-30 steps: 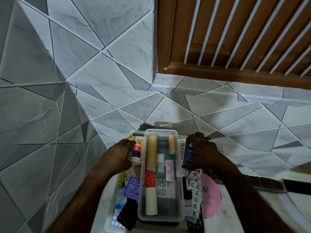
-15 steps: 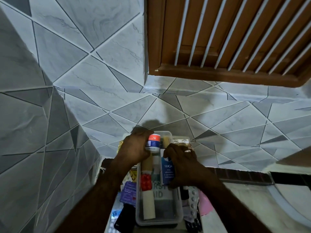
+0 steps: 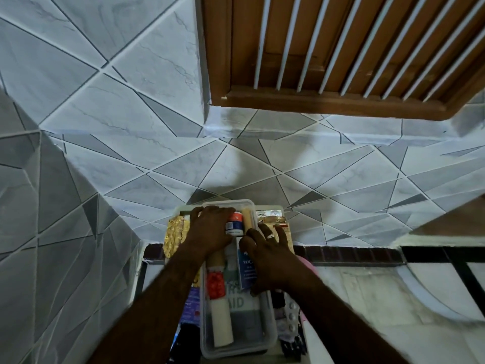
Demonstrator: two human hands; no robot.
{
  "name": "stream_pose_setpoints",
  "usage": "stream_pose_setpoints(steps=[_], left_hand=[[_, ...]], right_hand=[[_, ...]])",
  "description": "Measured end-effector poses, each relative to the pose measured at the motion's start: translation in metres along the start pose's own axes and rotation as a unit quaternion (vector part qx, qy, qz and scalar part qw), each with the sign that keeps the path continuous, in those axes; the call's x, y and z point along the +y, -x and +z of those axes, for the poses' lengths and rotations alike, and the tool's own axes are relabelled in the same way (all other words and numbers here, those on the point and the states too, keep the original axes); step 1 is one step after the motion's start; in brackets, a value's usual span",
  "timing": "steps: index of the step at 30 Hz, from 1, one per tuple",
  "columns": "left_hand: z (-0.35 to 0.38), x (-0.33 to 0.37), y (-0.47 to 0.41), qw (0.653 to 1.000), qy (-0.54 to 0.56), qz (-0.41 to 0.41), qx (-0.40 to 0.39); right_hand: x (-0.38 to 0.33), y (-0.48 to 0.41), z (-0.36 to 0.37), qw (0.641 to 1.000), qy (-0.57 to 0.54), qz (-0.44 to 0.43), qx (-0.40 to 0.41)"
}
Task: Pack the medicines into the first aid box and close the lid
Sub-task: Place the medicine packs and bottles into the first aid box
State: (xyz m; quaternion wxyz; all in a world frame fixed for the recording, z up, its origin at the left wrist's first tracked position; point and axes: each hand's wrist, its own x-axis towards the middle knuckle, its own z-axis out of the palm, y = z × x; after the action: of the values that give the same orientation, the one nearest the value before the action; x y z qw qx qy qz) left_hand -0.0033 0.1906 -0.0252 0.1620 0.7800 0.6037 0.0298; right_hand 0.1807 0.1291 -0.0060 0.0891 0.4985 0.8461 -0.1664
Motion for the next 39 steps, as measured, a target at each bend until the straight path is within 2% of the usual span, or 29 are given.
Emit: stream_pose_setpoints(steps=[10,20,22,24,26,28,30,32,34,37,39], left_hand=[[0.005,-0.003,-0.003,0.999,-0.053,0.008,0.001],[0.007,-0.004,0.001,0.998,-0.046,0.025,0.030],[0.002,-0.007,0.006,0.998,-0.002,0.039,0.050],[-0.006,-0.014,0.016,0.986,0.104,0.035,0.125],[-0.011,-0.027,0.030,0.953,0.215,0.000,0.212],[-0.012,-0.043,0.046,0.929,0.264,-0.066,0.252],[-0.009,-0.056,0.063,0.922,0.278,-0.143,0.229],[0.000,-0.068,0.078,0.924,0.278,-0.184,0.188],[0.012,-0.076,0.093,0.925,0.269,-0.212,0.164],[0.024,-0.077,0.106,0.929,0.235,-0.235,0.162],[0.028,-0.072,0.111,0.925,0.236,-0.248,0.163]], right_hand=[[0.000,-0.002,0.004,0.999,0.025,0.032,-0.004],[-0.006,0.002,0.010,0.998,-0.009,0.064,0.004],[-0.004,0.004,0.006,0.998,-0.031,0.054,0.003],[0.001,0.009,-0.002,0.994,-0.089,0.059,0.026],[0.010,0.016,-0.010,0.976,-0.183,0.081,0.085],[0.023,0.024,-0.015,0.946,-0.266,0.114,0.148],[0.038,0.031,-0.014,0.918,-0.317,0.165,0.173],[0.050,0.035,-0.008,0.904,-0.324,0.216,0.177],[0.058,0.036,0.001,0.896,-0.314,0.258,0.179],[0.060,0.040,0.014,0.869,-0.354,0.298,0.174],[0.058,0.040,0.025,0.864,-0.358,0.309,0.172]])
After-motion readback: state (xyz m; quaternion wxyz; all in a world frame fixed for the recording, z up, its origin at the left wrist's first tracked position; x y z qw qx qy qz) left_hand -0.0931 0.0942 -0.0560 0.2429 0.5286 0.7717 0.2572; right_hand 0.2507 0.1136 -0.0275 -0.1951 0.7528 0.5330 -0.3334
